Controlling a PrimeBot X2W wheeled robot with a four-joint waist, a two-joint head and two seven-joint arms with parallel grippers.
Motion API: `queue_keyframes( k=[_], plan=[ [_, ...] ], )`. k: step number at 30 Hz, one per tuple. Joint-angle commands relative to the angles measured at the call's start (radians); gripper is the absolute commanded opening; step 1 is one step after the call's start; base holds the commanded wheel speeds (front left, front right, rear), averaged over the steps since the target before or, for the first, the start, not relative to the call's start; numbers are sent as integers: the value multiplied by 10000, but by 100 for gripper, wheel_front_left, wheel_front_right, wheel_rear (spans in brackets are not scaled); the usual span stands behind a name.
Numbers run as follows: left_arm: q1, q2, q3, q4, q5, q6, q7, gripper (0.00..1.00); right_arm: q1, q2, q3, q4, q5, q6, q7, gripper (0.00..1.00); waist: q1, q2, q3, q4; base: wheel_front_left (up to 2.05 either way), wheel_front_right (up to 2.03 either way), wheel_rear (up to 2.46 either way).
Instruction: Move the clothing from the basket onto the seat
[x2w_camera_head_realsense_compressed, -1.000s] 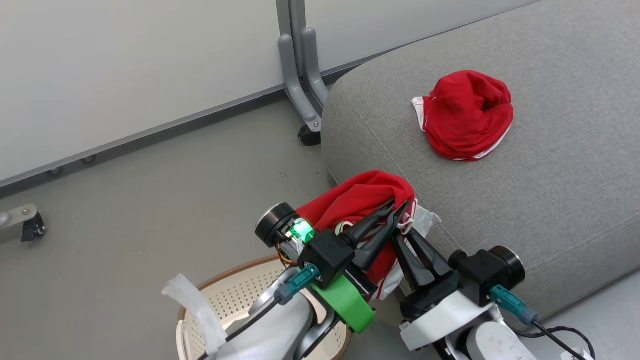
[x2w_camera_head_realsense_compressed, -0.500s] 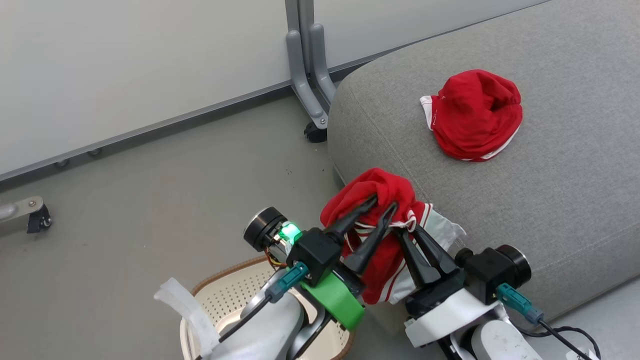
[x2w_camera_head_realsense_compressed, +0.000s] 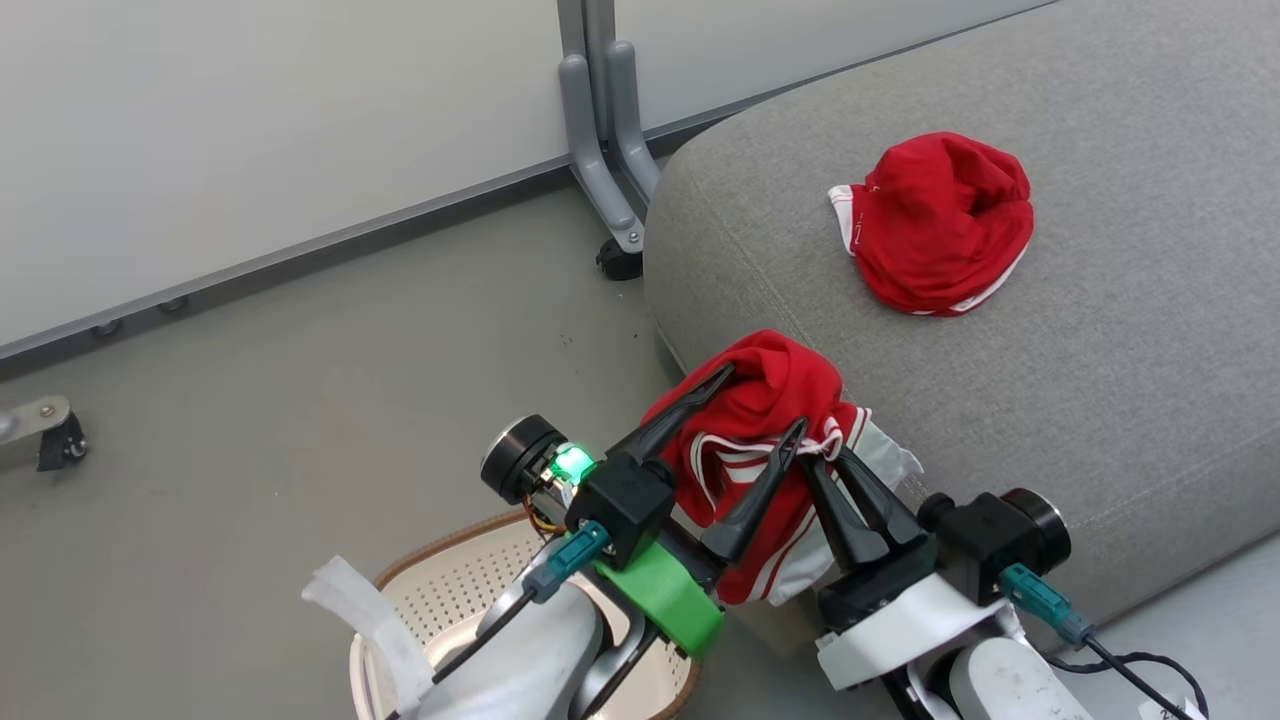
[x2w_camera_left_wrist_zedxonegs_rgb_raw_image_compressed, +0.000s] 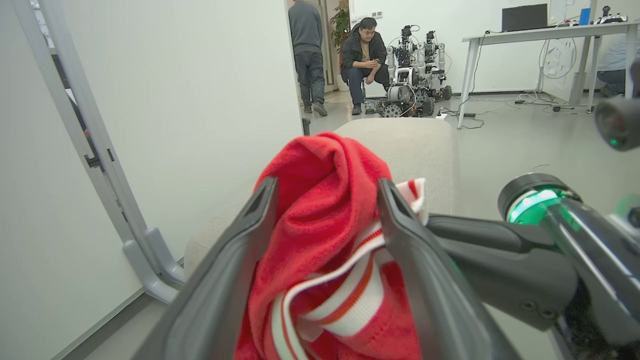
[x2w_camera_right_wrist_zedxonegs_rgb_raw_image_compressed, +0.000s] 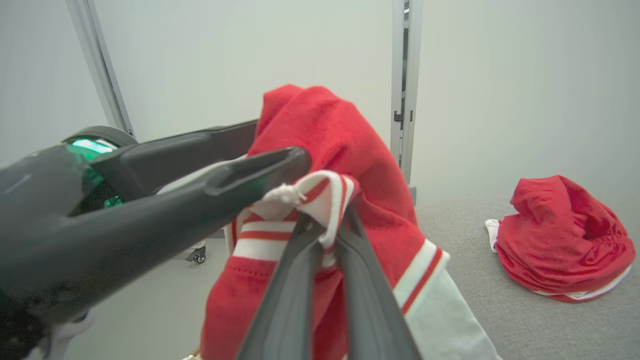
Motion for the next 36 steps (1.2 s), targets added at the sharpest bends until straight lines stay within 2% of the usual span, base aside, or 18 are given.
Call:
queue_keyframes(
  k=[1, 6, 19, 28, 36],
  plan=[
    [12, 39, 1, 45, -1, -37, 14, 100, 33, -6, -99, -60, -61, -14, -34, 0, 1, 0, 81, -172, 0, 0, 0],
    [-74, 87, -38, 92, -16, -31, 13, 100, 13, 31, -344, -167, -112, -14, -34, 0, 1, 0, 237, -738, 0, 0, 0],
    [-325, 254, -354, 176, -112, -32, 13, 100, 234, 167, -1064, -372, -241, -14, -32, 0, 1, 0, 578, -2712, 0, 0, 0],
    [-881, 246, -1238, 430, -518, -32, 13, 100, 621, 285, -1985, -815, -395, -14, -32, 0, 1, 0, 925, -2956, 0, 0, 0],
    [-1107, 411, -1481, 539, -725, -32, 13, 100, 614, 325, -2220, -952, -405, -14, -32, 0, 1, 0, 1115, -2979, 0, 0, 0]
  ],
)
